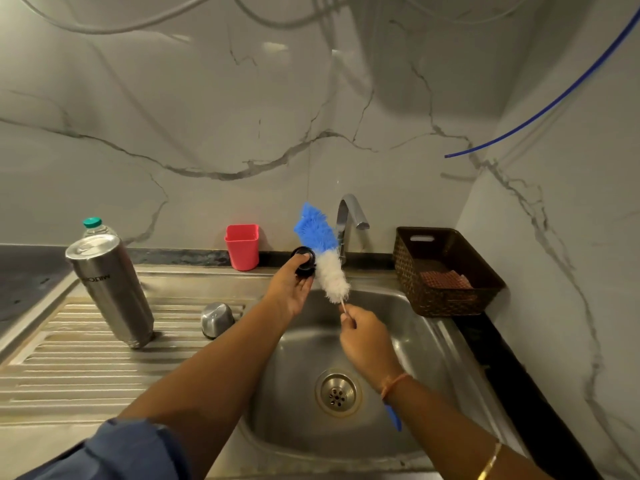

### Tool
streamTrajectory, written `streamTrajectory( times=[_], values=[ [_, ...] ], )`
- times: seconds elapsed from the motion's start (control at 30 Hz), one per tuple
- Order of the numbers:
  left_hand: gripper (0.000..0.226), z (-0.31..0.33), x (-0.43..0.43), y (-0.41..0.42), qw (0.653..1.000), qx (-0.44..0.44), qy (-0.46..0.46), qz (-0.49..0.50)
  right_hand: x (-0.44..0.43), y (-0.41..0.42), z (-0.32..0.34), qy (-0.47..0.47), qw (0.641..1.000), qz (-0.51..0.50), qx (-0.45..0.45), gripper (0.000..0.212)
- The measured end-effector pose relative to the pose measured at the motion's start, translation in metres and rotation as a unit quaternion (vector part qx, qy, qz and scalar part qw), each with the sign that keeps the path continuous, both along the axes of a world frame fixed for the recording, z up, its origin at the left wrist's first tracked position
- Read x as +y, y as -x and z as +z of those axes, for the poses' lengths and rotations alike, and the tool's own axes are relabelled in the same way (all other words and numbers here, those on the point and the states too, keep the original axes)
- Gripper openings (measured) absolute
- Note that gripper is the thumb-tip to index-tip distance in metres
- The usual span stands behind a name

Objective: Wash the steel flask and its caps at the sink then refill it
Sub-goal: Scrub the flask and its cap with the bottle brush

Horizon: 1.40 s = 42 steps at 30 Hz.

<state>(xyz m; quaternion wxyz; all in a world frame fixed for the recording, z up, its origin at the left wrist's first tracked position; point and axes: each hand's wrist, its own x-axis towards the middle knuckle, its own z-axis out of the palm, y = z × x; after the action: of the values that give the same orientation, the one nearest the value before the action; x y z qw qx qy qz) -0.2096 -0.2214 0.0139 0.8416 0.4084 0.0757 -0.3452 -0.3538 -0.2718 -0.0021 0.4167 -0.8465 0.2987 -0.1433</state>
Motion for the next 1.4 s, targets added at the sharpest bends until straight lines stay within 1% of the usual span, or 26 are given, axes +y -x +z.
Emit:
streamTrajectory(
  times=[0.03, 0.07, 0.13, 0.2, 0.23, 0.27, 0.33, 0.4, 0.47, 0.5, 0.57, 0.63, 0.67, 0.7, 0.77, 0.87, 0.93, 1.0, 1.07, 1.13, 1.23, 1.3, 1.37, 1.4],
  values=[
    [0.028, 0.001, 0.001, -0.003, 1.000, 0.000, 0.008, 0.017, 0.009, 0.005, -0.003, -0.004, 1.000, 0.004, -0.001, 0.026],
    [0.030, 0.000, 0.002, -0.005, 1.000, -0.001, 0.004, 0.023, 0.016, 0.011, -0.006, -0.003, 1.000, 0.003, -0.003, 0.033],
    [0.026, -0.005, 0.003, -0.006, 0.999, -0.004, -0.035, -0.003, 0.022, 0.014, -0.009, 0.010, 1.000, -0.001, -0.003, 0.038],
    [0.023, -0.011, 0.004, -0.001, 0.993, -0.008, -0.105, -0.050, 0.014, 0.006, -0.003, 0.013, 1.000, 0.003, 0.001, 0.030],
    [0.023, -0.012, 0.004, 0.001, 0.990, -0.010, -0.125, -0.065, 0.008, 0.001, 0.000, 0.013, 1.000, 0.004, 0.008, 0.024],
    [0.022, -0.013, 0.004, 0.004, 0.989, -0.009, -0.126, -0.073, 0.002, -0.004, 0.004, 0.012, 1.000, -0.004, 0.009, 0.027],
    [0.018, -0.010, 0.004, 0.006, 0.992, -0.002, -0.098, -0.076, -0.006, -0.009, 0.008, 0.002, 1.000, -0.020, 0.003, 0.036],
    [0.015, -0.004, 0.006, 0.006, 0.996, -0.001, -0.058, -0.060, -0.001, -0.006, 0.005, -0.004, 1.000, -0.016, -0.001, 0.032],
    [0.014, -0.001, 0.007, 0.003, 0.999, 0.006, -0.021, -0.025, 0.014, 0.003, -0.005, 0.000, 1.000, 0.006, -0.002, 0.022],
    [0.014, -0.001, 0.007, 0.002, 1.000, 0.011, -0.015, -0.013, 0.022, 0.009, -0.009, 0.009, 1.000, 0.012, -0.001, 0.024],
    [0.018, -0.006, 0.007, 0.001, 0.999, 0.004, -0.049, -0.021, 0.027, 0.013, -0.015, 0.020, 1.000, 0.002, -0.001, 0.032],
    [0.025, -0.012, 0.005, 0.005, 0.991, -0.007, -0.117, -0.059, 0.017, 0.005, -0.012, 0.024, 1.000, -0.007, 0.005, 0.029],
    [0.027, -0.015, 0.005, 0.007, 0.989, -0.003, -0.131, -0.072, 0.011, 0.000, -0.009, 0.019, 1.000, -0.015, 0.010, 0.025],
    [0.026, -0.015, 0.004, 0.009, 0.989, 0.005, -0.122, -0.079, 0.005, -0.005, -0.004, 0.017, 1.000, -0.022, 0.009, 0.023],
    [0.022, -0.013, 0.002, 0.010, 0.995, 0.024, -0.065, -0.067, 0.000, -0.010, 0.002, 0.018, 1.000, -0.022, 0.001, 0.034],
    [0.028, -0.005, 0.002, 0.005, 0.999, 0.039, 0.017, -0.027, 0.012, -0.001, 0.004, 0.026, 1.000, -0.001, -0.009, 0.026],
    [0.037, -0.004, 0.003, -0.001, 0.998, 0.053, 0.031, -0.021, 0.025, 0.011, -0.003, 0.069, 0.998, 0.004, -0.009, 0.040],
    [0.043, -0.005, 0.005, -0.004, 0.996, 0.075, 0.029, -0.041, 0.032, 0.020, -0.015, 0.122, 0.992, 0.018, 0.005, 0.047],
    [0.047, -0.007, 0.009, -0.002, 0.993, 0.094, 0.016, -0.072, 0.027, 0.019, -0.019, 0.163, 0.986, 0.019, 0.028, 0.048],
    [0.052, -0.009, 0.010, 0.004, 0.988, 0.108, 0.000, -0.111, 0.015, 0.012, -0.016, 0.201, 0.979, 0.012, 0.022, 0.048],
    [0.058, -0.008, 0.009, 0.011, 0.982, 0.113, -0.021, -0.149, -0.006, 0.000, -0.006, 0.205, 0.979, -0.017, 0.004, 0.046],
    [0.059, -0.002, 0.007, 0.010, 0.983, 0.127, -0.013, -0.136, -0.006, 0.001, -0.006, 0.223, 0.975, -0.011, 0.005, 0.046],
    [0.054, 0.004, 0.007, 0.007, 0.983, 0.152, 0.024, -0.103, 0.006, 0.012, -0.016, 0.312, 0.950, 0.019, -0.004, 0.051],
    [0.051, 0.006, 0.008, 0.004, 0.983, 0.157, 0.041, -0.090, 0.013, 0.017, -0.019, 0.336, 0.941, 0.033, 0.009, 0.055]
  ],
)
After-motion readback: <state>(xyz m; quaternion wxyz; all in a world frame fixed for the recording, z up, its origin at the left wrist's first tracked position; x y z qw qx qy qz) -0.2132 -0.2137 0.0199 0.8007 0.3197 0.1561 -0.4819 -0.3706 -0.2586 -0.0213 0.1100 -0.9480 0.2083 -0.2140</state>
